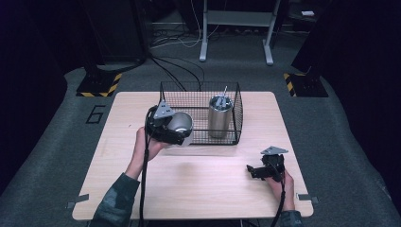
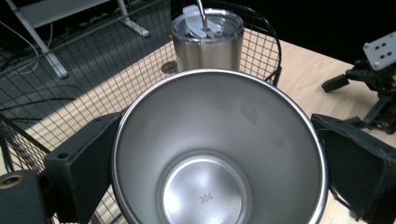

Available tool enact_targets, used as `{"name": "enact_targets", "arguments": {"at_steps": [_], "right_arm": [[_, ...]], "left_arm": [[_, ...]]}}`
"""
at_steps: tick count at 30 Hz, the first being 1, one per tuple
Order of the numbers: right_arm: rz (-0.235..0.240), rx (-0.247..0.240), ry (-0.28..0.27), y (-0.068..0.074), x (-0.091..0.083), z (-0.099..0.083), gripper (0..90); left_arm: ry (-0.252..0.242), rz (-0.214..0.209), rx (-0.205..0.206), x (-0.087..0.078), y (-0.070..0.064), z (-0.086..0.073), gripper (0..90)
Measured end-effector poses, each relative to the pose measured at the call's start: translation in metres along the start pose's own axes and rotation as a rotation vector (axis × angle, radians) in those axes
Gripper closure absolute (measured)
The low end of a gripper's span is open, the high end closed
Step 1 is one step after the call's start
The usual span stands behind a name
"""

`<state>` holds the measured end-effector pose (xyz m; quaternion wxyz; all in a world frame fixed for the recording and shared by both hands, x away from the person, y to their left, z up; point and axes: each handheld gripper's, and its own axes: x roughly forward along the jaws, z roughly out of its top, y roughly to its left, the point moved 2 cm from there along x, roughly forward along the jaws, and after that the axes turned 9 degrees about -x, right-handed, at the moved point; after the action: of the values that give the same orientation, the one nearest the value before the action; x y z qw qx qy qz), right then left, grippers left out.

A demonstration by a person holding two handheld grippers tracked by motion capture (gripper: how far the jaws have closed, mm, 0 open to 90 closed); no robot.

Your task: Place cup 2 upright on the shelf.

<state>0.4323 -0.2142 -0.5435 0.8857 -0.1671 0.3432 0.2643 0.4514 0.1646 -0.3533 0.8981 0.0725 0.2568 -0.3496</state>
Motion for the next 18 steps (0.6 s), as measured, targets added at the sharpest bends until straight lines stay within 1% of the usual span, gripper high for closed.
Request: {"name": "enact_targets", "arguments": {"at_steps": [4,8,12,15,18], "right_arm": [[0.000,0.000,0.000,0.000,0.000,0.000,0.0],[0.001,0.000,0.000,0.000,0.000,0.000,0.0],[0.001,0.000,0.000,0.000,0.000,0.000,0.0],[0.001,-0.001,0.000,0.000,0.000,0.000,0.0],[0.001,-0.001,-0.001,0.000,0.000,0.000,0.0]], "left_arm": [[-0.004,0.007,-0.001,0.003,0.005,0.008,6.1],[-0.002,0.010,-0.011,0.006,0.011,0.015,6.1],[0.006,0.023,0.001,0.011,0.015,0.022,6.1],[0.002,0.010,-0.008,0.015,0.021,0.026,6.1],[0.000,0.014,-0.012,0.019,0.025,0.030,6.1]]}}
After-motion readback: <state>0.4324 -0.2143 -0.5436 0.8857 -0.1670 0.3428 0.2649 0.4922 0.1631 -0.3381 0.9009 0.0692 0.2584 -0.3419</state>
